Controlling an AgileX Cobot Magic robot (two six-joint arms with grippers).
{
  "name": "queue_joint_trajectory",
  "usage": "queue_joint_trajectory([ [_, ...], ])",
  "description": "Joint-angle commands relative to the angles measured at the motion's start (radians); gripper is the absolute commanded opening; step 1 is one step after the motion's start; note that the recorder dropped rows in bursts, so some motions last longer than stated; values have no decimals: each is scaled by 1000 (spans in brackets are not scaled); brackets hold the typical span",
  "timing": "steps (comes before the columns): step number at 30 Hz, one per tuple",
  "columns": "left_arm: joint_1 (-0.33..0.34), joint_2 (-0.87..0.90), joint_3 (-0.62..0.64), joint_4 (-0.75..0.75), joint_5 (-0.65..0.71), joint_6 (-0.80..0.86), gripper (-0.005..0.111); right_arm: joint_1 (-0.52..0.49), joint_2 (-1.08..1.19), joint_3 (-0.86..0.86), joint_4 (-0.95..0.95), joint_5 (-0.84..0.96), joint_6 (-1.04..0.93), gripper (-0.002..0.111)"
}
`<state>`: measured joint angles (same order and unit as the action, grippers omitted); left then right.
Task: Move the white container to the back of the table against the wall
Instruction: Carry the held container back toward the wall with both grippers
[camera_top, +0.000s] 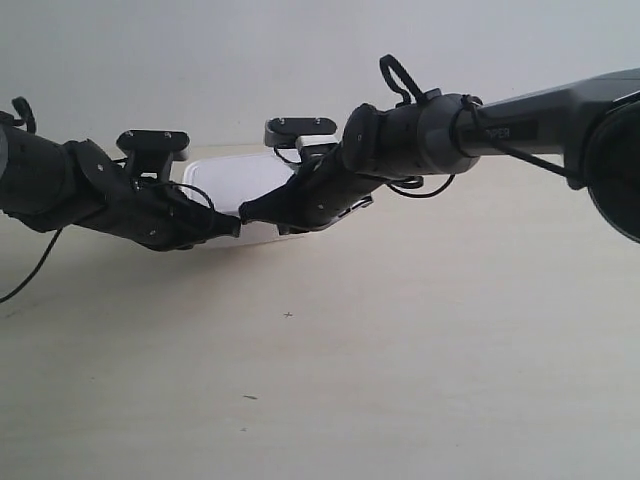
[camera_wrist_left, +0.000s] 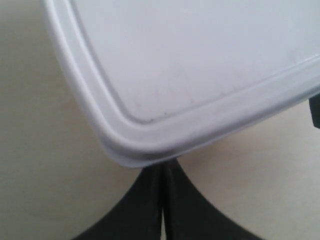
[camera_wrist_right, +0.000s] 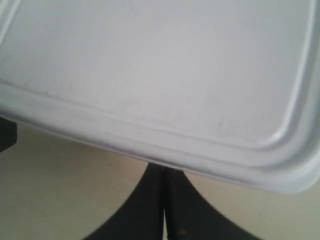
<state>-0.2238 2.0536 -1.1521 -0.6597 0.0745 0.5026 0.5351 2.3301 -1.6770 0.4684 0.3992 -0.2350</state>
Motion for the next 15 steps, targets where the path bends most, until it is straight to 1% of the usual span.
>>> queue_joint_trajectory([
  [1,-5,22,-25,11,-37,4,0,-3,36,-37,-20,13,2,0],
  [6,-5,42,-32,20,-81,4,0,-3,42,-38,-35,-9,2,0],
  [13,-5,84,-99,22,-69,4,0,-3,42,-48,-77,-27,6,0],
  [15,-5,88,-113,22,-67,4,0,-5,42,-48,-103,-35,37,0],
])
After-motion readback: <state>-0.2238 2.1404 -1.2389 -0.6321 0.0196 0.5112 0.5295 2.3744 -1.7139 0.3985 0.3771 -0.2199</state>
